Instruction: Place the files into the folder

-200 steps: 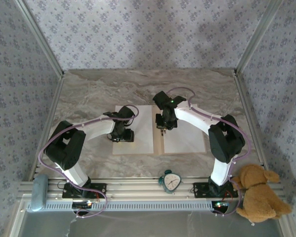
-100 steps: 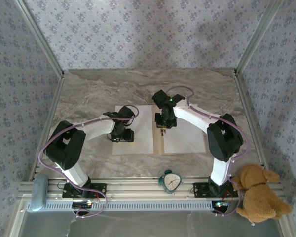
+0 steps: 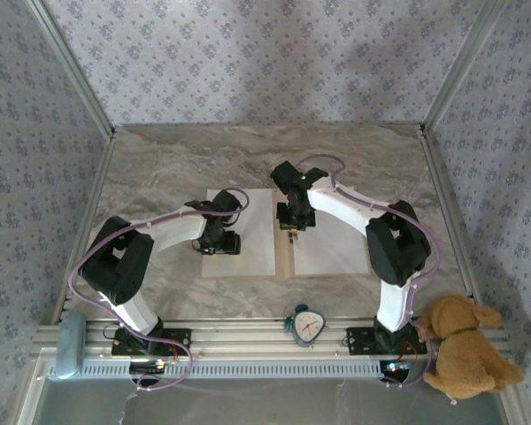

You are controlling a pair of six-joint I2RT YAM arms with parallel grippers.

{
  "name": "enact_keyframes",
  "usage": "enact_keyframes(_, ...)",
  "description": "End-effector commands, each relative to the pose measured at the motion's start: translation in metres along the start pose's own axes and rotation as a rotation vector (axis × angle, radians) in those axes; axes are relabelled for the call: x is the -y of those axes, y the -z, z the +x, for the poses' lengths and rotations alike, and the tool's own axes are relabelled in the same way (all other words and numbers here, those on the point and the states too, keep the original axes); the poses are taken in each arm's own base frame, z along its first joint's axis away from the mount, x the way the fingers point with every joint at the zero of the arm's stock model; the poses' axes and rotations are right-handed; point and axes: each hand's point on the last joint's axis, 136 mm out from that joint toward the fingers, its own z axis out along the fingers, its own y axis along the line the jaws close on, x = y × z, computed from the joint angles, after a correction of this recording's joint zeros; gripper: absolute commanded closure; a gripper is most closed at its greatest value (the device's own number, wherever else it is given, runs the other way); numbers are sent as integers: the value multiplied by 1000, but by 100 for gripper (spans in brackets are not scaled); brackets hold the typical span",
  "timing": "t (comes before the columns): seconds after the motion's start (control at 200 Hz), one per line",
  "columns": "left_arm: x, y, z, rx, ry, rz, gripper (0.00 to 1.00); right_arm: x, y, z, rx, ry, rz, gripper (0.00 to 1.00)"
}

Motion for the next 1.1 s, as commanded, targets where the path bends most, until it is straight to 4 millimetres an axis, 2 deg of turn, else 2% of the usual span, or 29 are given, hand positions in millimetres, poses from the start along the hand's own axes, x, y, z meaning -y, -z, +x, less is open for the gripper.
enact_keyframes(0.0, -5, -6, 10, -52, 19, -9, 41, 2, 1, 2, -18, 4, 31, 79)
enact_keyframes(1.094, -7, -5, 11, -55, 20, -16, 41, 13, -11, 13, -80, 51, 98, 86)
